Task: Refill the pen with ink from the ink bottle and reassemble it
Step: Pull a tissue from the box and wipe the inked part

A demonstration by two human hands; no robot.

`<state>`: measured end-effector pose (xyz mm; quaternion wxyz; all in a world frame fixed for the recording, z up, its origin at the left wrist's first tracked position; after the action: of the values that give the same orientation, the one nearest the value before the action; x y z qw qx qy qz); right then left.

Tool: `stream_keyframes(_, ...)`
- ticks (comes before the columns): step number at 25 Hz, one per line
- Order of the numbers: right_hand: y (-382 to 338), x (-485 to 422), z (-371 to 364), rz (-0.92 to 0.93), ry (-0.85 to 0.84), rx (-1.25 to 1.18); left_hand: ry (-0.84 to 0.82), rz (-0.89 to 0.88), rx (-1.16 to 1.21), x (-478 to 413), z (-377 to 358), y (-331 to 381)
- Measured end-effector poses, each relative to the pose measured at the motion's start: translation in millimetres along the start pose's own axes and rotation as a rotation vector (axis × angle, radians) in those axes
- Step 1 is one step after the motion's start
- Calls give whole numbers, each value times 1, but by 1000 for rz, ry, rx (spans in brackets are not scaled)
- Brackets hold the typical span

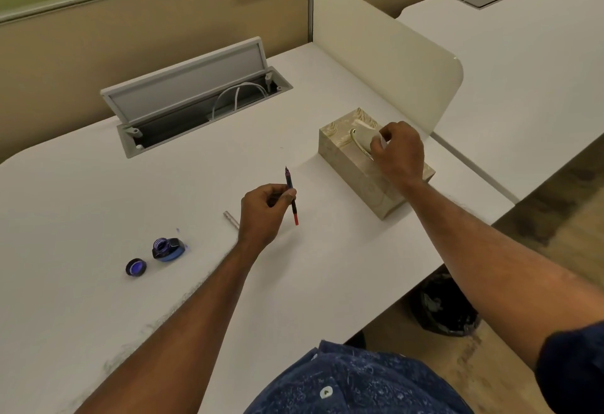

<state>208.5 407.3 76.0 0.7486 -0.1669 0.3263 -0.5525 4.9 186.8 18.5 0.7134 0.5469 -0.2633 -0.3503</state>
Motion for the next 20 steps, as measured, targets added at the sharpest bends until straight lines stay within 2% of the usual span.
stream_keyframes(5,-26,10,22,57,129,-234,15,-19,7,2,8,5)
stream_keyframes(9,-36,27,17,-57,87,-511,26,-26,11,4,16,7)
stream_keyframes(13,-46,54,-15,-226,-83,-746,41,-5,40,9,27,6)
stream_keyframes(16,-50,88,-48,-422,-252,-942,50,-3,51,16,36,5)
stream_keyframes(18,-54,111,-68,-505,-357,-993,54,-15,54,21,44,4)
stream_keyframes(20,-63,127,-82,-497,-428,-978,52,-30,61,26,52,4)
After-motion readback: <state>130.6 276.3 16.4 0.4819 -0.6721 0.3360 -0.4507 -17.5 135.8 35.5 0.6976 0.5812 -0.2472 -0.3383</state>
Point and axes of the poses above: each hand's wrist, its own x-axis away from the middle knuckle, its own z-axis out of the back of the hand, y = z × x, the point moved 7 cm from there along -x, towards the middle knuckle, and after that the axes turned 3 degrees about -z, right-handed, at the moved point
